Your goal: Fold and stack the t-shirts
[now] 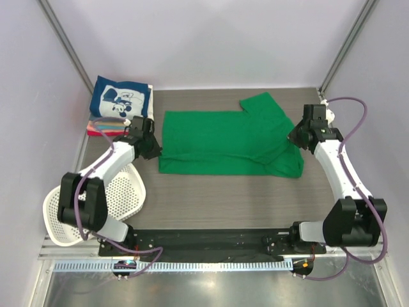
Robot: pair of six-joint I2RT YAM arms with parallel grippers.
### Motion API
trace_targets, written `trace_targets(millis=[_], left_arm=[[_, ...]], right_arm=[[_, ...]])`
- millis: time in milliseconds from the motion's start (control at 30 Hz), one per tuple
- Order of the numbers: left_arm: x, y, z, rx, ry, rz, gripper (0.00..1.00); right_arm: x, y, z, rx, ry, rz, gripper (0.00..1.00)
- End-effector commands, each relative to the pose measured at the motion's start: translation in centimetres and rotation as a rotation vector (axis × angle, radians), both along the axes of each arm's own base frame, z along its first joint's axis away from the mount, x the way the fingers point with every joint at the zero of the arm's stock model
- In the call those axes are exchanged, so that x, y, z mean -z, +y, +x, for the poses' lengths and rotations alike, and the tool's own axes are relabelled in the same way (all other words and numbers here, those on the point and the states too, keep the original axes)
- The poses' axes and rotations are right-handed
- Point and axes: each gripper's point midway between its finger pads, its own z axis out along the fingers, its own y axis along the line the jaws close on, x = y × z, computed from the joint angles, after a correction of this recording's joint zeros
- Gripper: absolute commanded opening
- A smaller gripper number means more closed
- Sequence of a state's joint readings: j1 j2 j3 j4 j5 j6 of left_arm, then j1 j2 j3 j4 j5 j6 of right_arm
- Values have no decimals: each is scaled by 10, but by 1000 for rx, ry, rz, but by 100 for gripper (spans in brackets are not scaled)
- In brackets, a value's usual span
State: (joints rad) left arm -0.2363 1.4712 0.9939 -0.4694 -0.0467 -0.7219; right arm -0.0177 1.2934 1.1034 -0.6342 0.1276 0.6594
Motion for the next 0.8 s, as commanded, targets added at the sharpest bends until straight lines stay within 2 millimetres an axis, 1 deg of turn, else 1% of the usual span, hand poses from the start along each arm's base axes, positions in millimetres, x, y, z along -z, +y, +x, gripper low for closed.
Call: trace_targets(millis=[0, 33, 67, 133, 167, 200, 233, 267, 300, 333, 367, 400, 433, 467, 500, 533, 567, 600, 633, 667, 700, 733, 767], left_arm=[[-12, -4, 31, 28, -59, -26, 0], [-6, -4, 38, 25, -45, -23, 0], [-5, -4, 42, 21, -42, -21, 0], [1, -4, 52, 18, -30, -18, 0], [4, -3, 55, 16, -23, -15, 0], [5, -3, 59, 18, -21, -14, 0], [0, -2, 68, 11, -35, -16, 0], [7, -2, 73, 9, -17, -14, 0], [9, -1, 77, 7, -9, -11, 1], [10, -3, 80, 15, 7, -32, 7], [4, -5, 93, 20, -1, -42, 15], [5, -6, 89, 29, 33, -42, 24], [-3, -9, 92, 43, 28, -55, 43], [-6, -10, 92, 49, 25, -57, 51], [-19, -10, 90, 53, -8, -63, 58], [-23, -9, 86, 54, -17, -55, 67], [-29, -6, 76, 54, -31, -48, 70], [-30, -3, 70, 45, -32, -46, 70], [-31, -3, 64, 42, -36, -48, 71], [-30, -4, 58, 43, -43, -59, 71], [-25, -4, 42, 42, -35, -66, 71], [-22, -9, 33, 44, -30, -80, 70], [-19, -12, 28, 48, -39, -89, 70]], right_arm=[[-22, -9, 34, 18, -93, -44, 1], [-16, -10, 41, 20, -79, -49, 1], [-14, -11, 45, 21, -76, -52, 1], [-14, -12, 56, 20, -83, -57, 1], [-3, -12, 63, 14, -59, -63, 1], [2, -13, 68, 14, -49, -67, 1], [-2, -15, 77, 17, -57, -69, 1], [13, -17, 85, 20, -19, -74, 1], [17, -19, 92, 23, -11, -78, 8], [8, -23, 105, 24, -34, -80, 19], [14, -18, 114, -11, -23, -55, 31], [30, -20, 120, -35, 23, -65, 57], [23, -24, 127, -26, 18, -73, 66], [26, -29, 125, -13, 35, -76, 72], [20, -32, 121, 3, 24, -78, 79], [31, -34, 109, 11, 52, -78, 83], [31, -35, 105, 14, 41, -74, 84], [36, -33, 87, 22, 51, -55, 85], [39, -31, 77, 27, 55, -38, 85], [38, -31, 69, 36, 35, -21, 85], [61, -24, 46, 31, 83, 13, 84], [48, -22, 36, 43, 30, 32, 84], [50, -21, 28, 49, 18, 42, 82]])
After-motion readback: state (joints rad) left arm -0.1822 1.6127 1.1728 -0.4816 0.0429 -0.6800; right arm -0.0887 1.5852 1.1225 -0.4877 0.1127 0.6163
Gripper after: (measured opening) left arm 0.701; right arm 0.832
